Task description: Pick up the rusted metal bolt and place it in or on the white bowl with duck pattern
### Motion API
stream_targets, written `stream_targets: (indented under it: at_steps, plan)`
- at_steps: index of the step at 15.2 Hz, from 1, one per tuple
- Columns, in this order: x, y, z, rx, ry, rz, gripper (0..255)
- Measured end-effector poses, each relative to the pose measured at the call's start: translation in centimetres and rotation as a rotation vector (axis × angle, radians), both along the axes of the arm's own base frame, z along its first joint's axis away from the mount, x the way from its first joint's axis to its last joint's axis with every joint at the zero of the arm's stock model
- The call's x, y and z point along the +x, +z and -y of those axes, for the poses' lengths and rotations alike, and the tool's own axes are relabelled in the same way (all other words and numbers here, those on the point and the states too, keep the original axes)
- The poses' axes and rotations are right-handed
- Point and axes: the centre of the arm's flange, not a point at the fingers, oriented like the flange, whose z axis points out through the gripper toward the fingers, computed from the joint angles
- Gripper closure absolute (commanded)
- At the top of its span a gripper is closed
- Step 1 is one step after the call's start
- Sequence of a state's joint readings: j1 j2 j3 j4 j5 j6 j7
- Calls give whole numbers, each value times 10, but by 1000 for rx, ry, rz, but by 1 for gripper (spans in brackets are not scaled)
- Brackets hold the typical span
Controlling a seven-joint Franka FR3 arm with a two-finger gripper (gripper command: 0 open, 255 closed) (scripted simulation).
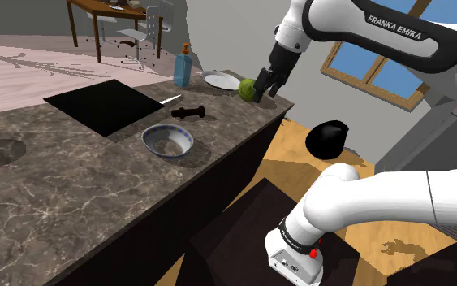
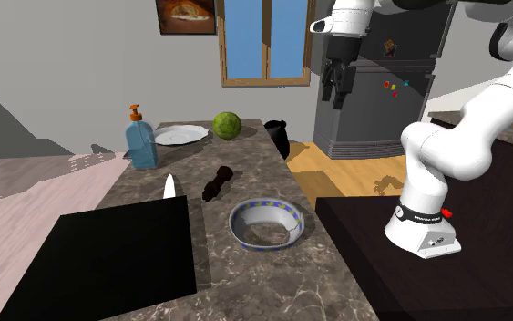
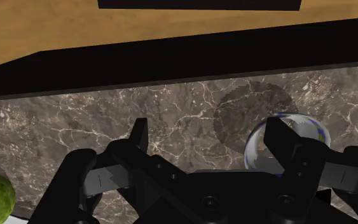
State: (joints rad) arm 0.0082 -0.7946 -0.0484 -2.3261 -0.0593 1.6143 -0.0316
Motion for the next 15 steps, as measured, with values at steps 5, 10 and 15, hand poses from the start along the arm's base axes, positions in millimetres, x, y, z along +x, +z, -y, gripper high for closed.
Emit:
stream_targets:
  at_steps: [5, 10, 15]
  plan:
    - [35, -22, 10, 5, -13, -8, 0]
    - [86, -53, 22, 14, -35, -19, 0]
    - [146, -93, 30, 23, -57, -31, 0]
